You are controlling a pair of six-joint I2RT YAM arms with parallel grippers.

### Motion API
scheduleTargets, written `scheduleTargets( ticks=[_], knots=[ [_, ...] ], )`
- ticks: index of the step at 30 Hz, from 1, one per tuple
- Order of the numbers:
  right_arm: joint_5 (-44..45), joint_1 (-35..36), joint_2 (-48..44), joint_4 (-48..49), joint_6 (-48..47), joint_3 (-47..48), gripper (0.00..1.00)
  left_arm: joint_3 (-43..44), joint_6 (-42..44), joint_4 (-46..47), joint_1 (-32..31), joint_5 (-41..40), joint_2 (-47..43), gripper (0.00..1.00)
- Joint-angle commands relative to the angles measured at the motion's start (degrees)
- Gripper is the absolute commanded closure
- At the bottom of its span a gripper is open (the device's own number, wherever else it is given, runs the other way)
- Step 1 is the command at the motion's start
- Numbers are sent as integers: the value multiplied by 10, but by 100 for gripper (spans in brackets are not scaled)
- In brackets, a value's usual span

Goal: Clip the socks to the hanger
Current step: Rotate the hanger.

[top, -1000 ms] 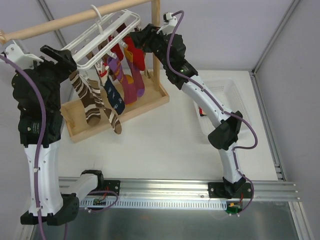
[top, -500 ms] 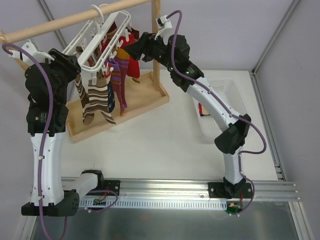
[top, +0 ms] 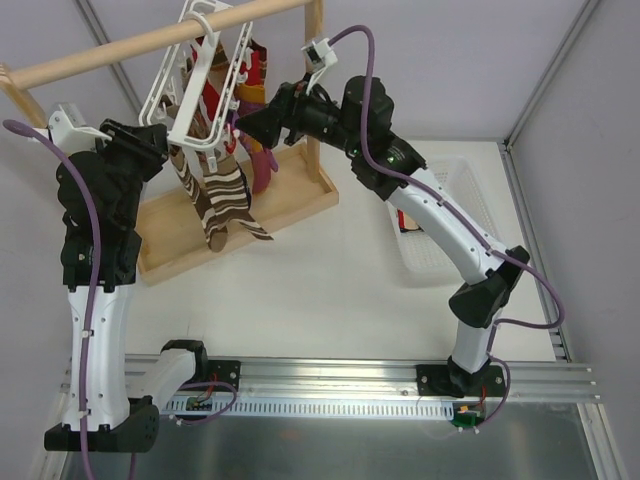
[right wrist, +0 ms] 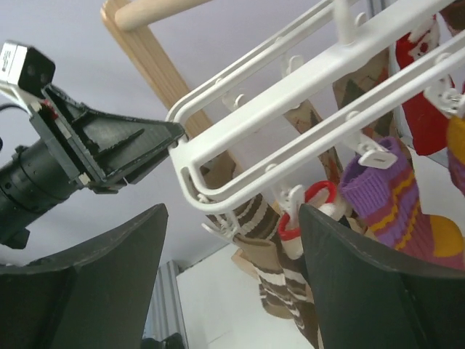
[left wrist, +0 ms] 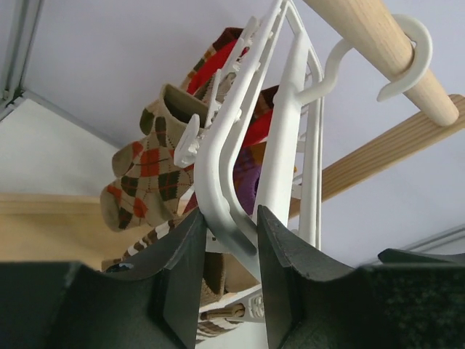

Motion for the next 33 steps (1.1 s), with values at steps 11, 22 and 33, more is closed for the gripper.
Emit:
scheduleTargets(
  ticks=[11, 22, 33],
  knots=[
    [148, 94, -68, -94, -239, -65, 21, -6, 12, 40, -64, 80, -5, 73],
    [239, 112, -15, -67, -258, -26, 27, -10, 14, 45, -81, 84, -5, 73],
    [257, 113, 18, -47, -244, -2, 47, -9, 16, 46, -83, 87, -10, 73]
  ],
)
